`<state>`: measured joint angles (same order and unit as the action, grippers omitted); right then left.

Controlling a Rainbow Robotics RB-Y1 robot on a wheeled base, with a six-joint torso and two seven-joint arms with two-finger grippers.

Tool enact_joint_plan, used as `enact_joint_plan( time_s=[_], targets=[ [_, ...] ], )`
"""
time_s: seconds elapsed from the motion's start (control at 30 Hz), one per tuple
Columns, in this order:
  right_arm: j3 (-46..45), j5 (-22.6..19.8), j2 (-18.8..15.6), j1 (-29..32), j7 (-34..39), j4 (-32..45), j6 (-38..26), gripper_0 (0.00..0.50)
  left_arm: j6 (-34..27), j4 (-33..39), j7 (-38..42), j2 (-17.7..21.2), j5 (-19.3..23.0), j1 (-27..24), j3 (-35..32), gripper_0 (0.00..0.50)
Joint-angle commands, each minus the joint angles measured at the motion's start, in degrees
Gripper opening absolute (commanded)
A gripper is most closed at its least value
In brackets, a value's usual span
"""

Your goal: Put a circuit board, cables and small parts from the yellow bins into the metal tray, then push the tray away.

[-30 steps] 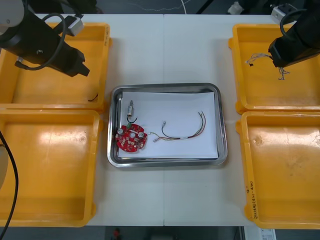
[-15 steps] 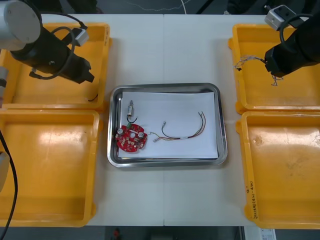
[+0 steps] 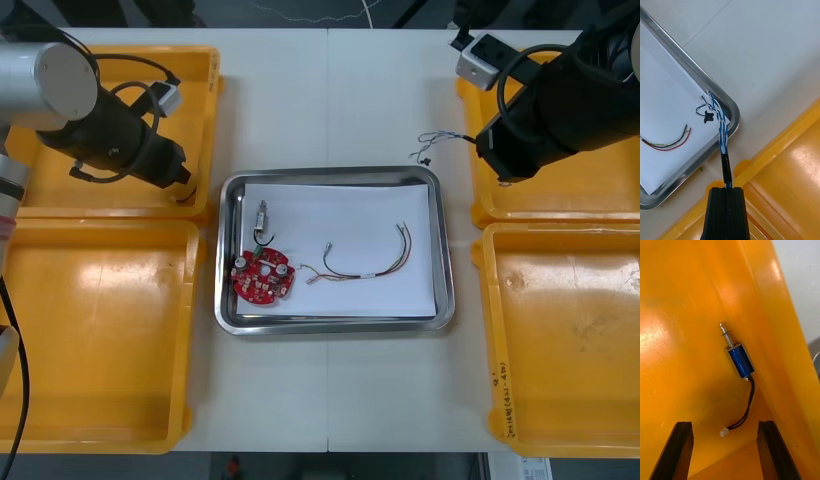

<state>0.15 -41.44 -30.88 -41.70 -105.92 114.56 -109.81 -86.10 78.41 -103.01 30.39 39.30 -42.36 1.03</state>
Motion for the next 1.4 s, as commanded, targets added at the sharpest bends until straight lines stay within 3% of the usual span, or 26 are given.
enact_joint_plan(
  time_s=[0.03, 0.53, 0.77, 0.97, 1.4],
  targets=[
    [2.8, -2.0, 1.0, 0.1, -2.5, 2.0, -0.2, 0.000, 1.6, 0.6, -4.4, 0.7, -0.7, 1.3, 2.0, 0.500],
    [16.5, 1.4, 4.2, 0.1, -3.8, 2.2, 9.9, 0.000, 9.2, -3.4, -2.9, 0.7, -1.2, 2.1, 6.5, 0.500],
    [22.8, 4.8, 4.5, -0.1, -5.1, 0.8, 15.9, 0.000, 9.4, -3.5, -2.4, 0.5, -0.5, 2.2, 7.1, 0.500],
    [25.6, 8.3, 4.7, -0.1, -13.9, -0.5, 17.9, 0.000, 9.3, -3.6, -2.1, 0.5, 0.8, 2.5, 7.1, 0.500],
    [26.0, 9.0, 5.0, -0.4, -26.9, -6.3, 20.3, 0.000, 10.4, -3.6, -2.6, 0.6, 1.7, 3.8, 7.1, 0.500]
  ],
)
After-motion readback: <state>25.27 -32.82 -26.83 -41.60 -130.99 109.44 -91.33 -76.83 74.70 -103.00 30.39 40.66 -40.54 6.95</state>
